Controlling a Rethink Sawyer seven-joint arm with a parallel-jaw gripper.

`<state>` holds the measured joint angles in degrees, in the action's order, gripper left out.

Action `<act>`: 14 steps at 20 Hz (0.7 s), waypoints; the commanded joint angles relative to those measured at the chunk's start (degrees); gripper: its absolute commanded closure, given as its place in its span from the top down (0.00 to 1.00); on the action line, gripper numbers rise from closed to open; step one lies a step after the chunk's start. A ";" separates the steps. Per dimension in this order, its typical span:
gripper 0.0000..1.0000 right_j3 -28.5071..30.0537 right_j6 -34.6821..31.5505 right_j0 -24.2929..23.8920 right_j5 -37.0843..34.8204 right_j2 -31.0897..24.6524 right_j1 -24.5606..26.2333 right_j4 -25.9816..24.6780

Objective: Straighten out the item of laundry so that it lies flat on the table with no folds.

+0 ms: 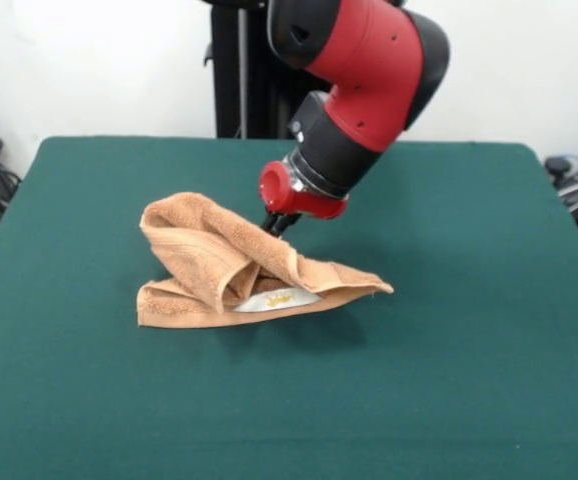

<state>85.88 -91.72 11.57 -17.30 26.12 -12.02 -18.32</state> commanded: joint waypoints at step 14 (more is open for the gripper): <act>0.00 -4.15 -17.39 8.58 -13.12 4.05 3.78 9.75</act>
<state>85.45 -91.74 16.97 -21.53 30.04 -10.94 -14.44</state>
